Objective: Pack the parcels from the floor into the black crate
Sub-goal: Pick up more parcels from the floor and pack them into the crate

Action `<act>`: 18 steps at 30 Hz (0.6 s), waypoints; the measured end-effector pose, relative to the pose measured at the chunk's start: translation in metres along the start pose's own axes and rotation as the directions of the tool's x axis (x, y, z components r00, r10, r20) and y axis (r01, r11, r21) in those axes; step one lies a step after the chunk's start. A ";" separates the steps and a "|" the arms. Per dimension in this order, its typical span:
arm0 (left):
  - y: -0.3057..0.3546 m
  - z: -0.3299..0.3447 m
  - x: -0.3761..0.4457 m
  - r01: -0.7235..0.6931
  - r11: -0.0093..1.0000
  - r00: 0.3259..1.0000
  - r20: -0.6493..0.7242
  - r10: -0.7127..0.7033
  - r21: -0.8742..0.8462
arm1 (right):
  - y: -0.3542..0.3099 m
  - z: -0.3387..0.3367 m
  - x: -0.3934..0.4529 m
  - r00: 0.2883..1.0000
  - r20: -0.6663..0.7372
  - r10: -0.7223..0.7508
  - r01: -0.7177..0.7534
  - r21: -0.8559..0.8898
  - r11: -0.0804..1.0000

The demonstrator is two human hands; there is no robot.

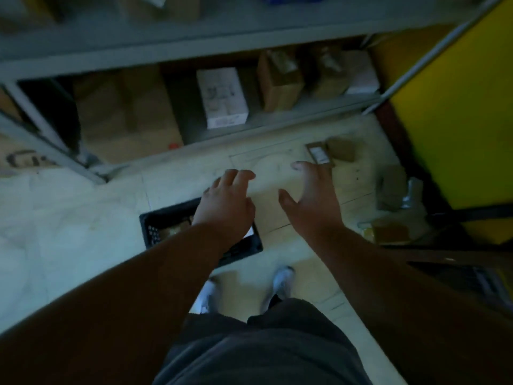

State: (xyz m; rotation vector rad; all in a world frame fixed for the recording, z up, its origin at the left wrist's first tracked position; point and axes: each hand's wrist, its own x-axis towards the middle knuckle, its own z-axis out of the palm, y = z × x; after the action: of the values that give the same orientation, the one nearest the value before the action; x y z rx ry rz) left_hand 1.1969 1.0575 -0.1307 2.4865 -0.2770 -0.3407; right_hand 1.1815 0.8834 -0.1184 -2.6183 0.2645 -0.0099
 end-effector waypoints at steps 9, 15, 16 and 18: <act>0.145 0.012 0.044 -0.315 0.949 0.948 -0.039 0.316 0.009 | 0.110 -0.119 -0.025 0.944 -0.266 0.195 -0.150 0.181 0.972; 0.253 0.083 0.067 -0.356 0.933 0.934 -0.016 0.356 -0.043 | 0.239 -0.215 -0.048 0.880 -0.274 0.387 -0.352 0.169 0.921; 0.272 0.096 0.072 -0.367 0.929 0.930 -0.016 0.367 -0.045 | 0.258 -0.230 -0.049 0.879 -0.273 0.390 -0.359 0.157 0.920; 0.309 0.122 0.082 -0.389 0.919 0.921 -0.011 0.389 -0.062 | 0.293 -0.254 -0.049 0.879 -0.263 0.399 -0.376 0.133 0.917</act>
State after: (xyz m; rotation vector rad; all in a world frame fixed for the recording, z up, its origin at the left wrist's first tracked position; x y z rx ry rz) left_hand 1.2012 0.7234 -0.0561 2.2994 -0.7365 -0.1803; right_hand 1.0646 0.5192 -0.0374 -2.4337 0.8707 -0.2572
